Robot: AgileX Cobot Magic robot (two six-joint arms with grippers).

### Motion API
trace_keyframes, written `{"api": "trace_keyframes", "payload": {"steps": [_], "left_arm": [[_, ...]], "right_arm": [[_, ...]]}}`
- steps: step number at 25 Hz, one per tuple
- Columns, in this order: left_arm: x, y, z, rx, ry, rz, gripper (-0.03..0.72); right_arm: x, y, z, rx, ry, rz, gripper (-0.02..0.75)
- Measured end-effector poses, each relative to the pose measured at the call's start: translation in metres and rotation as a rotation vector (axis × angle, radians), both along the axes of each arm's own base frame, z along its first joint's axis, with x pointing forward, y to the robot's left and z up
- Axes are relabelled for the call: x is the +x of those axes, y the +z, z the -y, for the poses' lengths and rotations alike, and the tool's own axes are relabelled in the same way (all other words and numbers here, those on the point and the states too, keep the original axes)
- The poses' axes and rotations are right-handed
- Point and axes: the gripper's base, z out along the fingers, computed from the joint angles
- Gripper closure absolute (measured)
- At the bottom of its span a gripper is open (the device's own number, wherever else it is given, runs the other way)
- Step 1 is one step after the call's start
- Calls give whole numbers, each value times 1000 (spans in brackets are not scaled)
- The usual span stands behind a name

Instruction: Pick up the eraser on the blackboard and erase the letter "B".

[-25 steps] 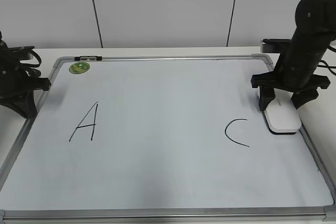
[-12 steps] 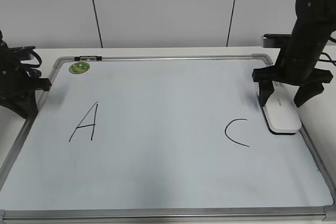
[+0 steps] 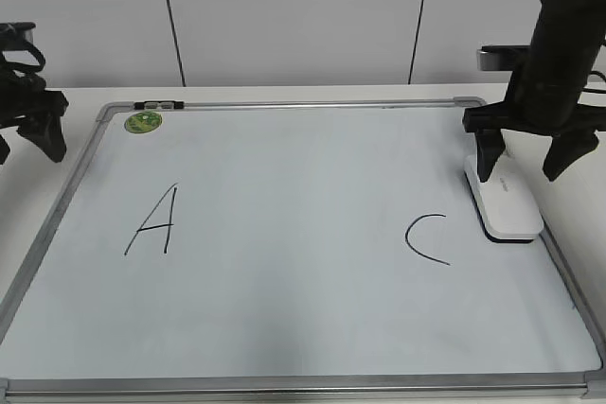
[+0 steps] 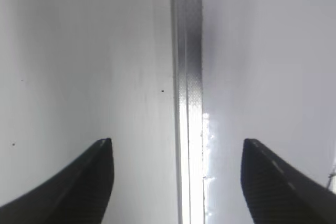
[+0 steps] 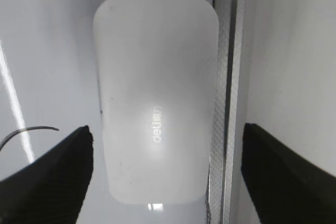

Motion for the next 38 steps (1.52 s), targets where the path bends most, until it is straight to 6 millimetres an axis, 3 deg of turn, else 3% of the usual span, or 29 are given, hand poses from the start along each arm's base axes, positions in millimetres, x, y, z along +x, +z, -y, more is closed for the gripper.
{"api": "trace_keyframes", "payload": {"steps": [8, 11, 15, 19, 27, 33, 38], "left_arm": [[-18, 53, 1, 1, -3, 97, 117], [-31, 81, 1, 2, -3, 161, 117], [-62, 110, 1, 6, -1, 251, 119], [-99, 120, 1, 16, 3, 336, 119], [-187, 136, 0, 61, -1, 531, 120], [-254, 122, 1, 74, -2, 611, 120], [-290, 102, 8, 59, -53, 605, 125]], "right_arm": [[-4, 17, 0, 5, -27, 26, 215], [-15, 44, -4, 8, -26, 85, 256], [-46, 86, -16, -32, -12, 246, 268], [-83, 101, -26, -57, -13, 395, 270], [-134, 99, -25, -7, -46, 511, 274], [-181, 94, -25, 24, -4, 544, 276], [-228, 93, -22, 65, 45, 596, 276]]}}
